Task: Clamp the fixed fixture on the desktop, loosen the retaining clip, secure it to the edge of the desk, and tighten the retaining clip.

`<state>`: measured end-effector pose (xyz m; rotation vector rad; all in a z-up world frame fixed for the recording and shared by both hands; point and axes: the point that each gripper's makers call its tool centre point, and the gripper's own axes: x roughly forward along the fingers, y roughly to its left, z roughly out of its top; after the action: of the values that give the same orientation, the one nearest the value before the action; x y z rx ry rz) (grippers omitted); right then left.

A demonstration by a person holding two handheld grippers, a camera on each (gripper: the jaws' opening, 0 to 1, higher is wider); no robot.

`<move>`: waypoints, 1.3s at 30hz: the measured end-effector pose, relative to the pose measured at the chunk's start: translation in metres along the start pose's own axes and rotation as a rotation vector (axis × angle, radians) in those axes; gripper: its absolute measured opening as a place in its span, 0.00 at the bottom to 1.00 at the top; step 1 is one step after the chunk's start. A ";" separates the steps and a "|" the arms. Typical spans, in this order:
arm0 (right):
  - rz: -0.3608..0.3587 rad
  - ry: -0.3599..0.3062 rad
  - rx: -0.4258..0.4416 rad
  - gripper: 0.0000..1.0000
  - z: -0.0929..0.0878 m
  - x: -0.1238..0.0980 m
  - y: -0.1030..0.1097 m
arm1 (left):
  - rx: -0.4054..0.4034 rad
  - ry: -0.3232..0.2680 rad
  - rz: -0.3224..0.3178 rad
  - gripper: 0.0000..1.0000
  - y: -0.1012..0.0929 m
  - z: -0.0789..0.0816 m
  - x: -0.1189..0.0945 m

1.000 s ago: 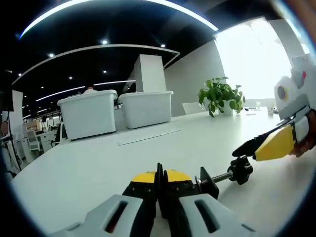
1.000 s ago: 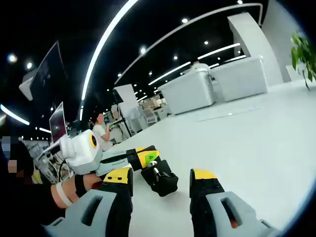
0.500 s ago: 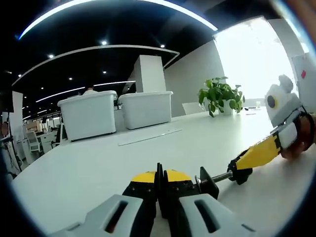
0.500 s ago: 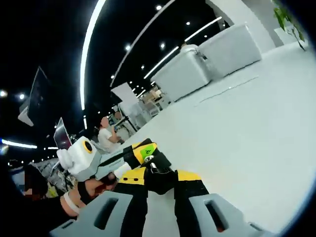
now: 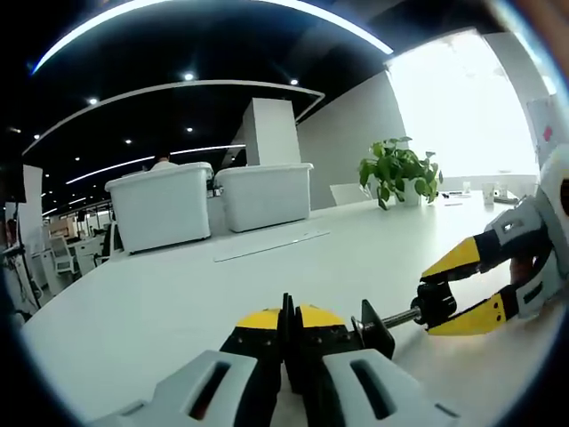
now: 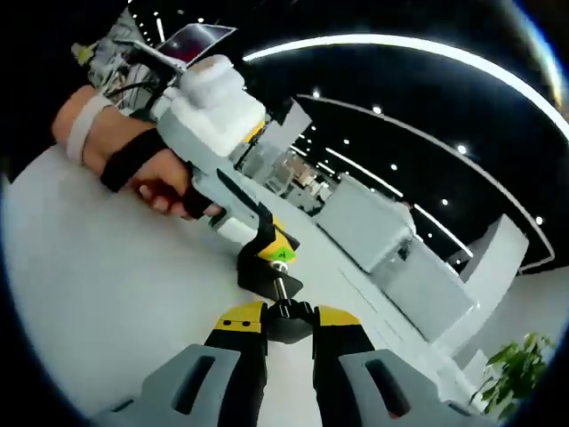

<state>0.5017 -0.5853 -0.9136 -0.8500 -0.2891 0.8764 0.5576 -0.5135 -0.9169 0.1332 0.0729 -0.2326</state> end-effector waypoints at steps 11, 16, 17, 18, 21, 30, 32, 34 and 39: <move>0.035 -0.041 0.003 0.19 0.006 -0.008 0.004 | -0.005 0.004 0.003 0.05 0.000 0.002 0.000; 0.071 -0.074 0.638 0.44 0.010 -0.009 -0.027 | -0.010 0.004 0.000 0.05 -0.001 0.002 -0.001; 0.073 -0.063 0.764 0.50 0.004 -0.007 -0.031 | -0.010 0.004 -0.001 0.05 -0.001 0.002 -0.001; 0.080 -0.038 0.905 0.51 -0.004 -0.006 -0.033 | -0.011 0.004 -0.001 0.05 -0.001 0.002 -0.001; 0.172 0.012 1.230 0.53 -0.019 0.001 -0.021 | -0.012 0.004 -0.002 0.05 -0.001 0.002 -0.001; 0.189 0.034 1.418 0.34 -0.030 0.015 -0.009 | -0.008 0.004 -0.008 0.05 -0.001 0.001 0.000; 0.179 0.041 1.427 0.25 -0.034 0.015 -0.008 | -0.010 0.004 -0.009 0.05 0.000 0.000 0.002; 0.197 0.049 1.494 0.25 -0.035 0.014 -0.005 | -0.008 0.002 -0.009 0.05 0.001 0.000 0.002; 0.183 0.059 1.399 0.24 -0.032 0.014 -0.006 | -0.006 0.003 -0.008 0.05 0.000 0.000 0.001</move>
<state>0.5310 -0.5942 -0.9314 0.4124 0.4563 0.9644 0.5584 -0.5132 -0.9169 0.1274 0.0771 -0.2405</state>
